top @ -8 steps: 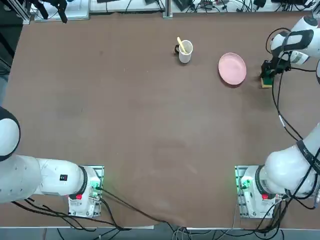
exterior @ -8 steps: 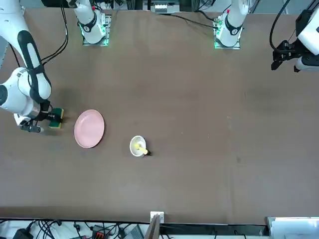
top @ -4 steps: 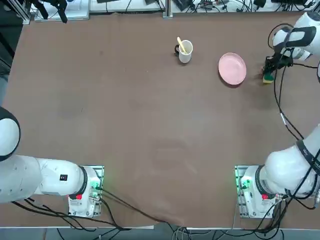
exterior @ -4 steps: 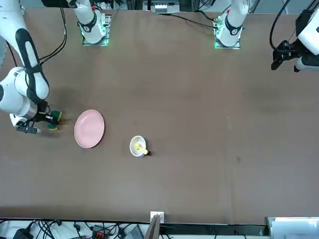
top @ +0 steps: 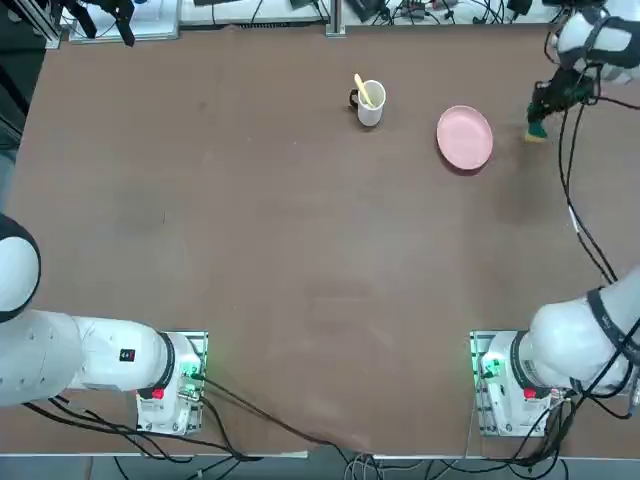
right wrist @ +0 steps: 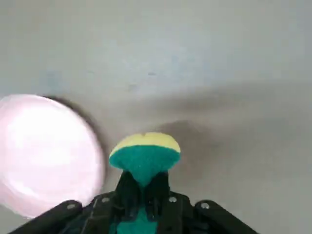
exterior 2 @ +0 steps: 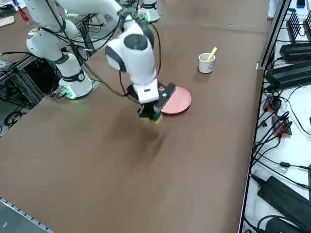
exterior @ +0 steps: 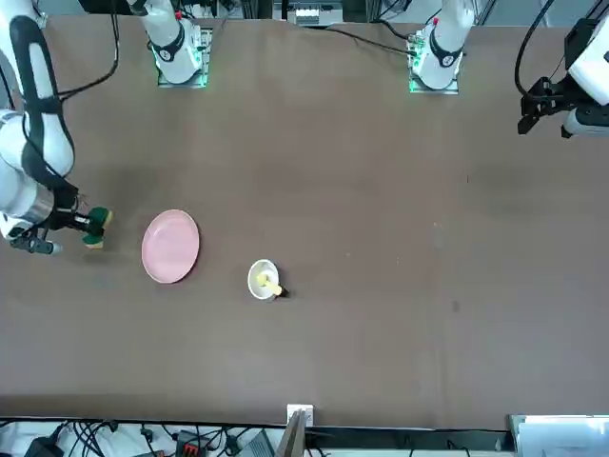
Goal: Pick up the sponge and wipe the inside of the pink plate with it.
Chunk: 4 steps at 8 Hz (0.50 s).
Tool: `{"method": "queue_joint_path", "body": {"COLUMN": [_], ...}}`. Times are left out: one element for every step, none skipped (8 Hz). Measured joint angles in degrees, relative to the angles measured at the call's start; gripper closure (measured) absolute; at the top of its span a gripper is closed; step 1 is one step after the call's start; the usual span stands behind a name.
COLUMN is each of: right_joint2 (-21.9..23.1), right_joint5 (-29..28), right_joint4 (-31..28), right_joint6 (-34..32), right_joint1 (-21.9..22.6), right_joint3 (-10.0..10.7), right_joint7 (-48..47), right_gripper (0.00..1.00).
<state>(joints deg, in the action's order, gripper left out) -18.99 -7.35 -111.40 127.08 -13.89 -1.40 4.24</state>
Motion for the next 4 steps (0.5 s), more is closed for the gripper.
{"method": "queue_joint_path", "body": {"right_joint2": [-0.03,-0.37,-1.19,-2.58], "right_joint5": [-0.38,-0.43,-0.44,-0.44], "right_joint4": [0.58,0.99,1.62,2.52], "right_joint6": [-0.21,-0.02,0.51,1.45], "right_joint1": [0.66,2.33,4.94,7.85], "right_joint3": [-2.96,-4.79,-5.46,-5.6], "right_joint7": [-7.59,-14.89,-21.03,-26.42], "right_gripper": [0.9,0.9,0.9,0.9]}}
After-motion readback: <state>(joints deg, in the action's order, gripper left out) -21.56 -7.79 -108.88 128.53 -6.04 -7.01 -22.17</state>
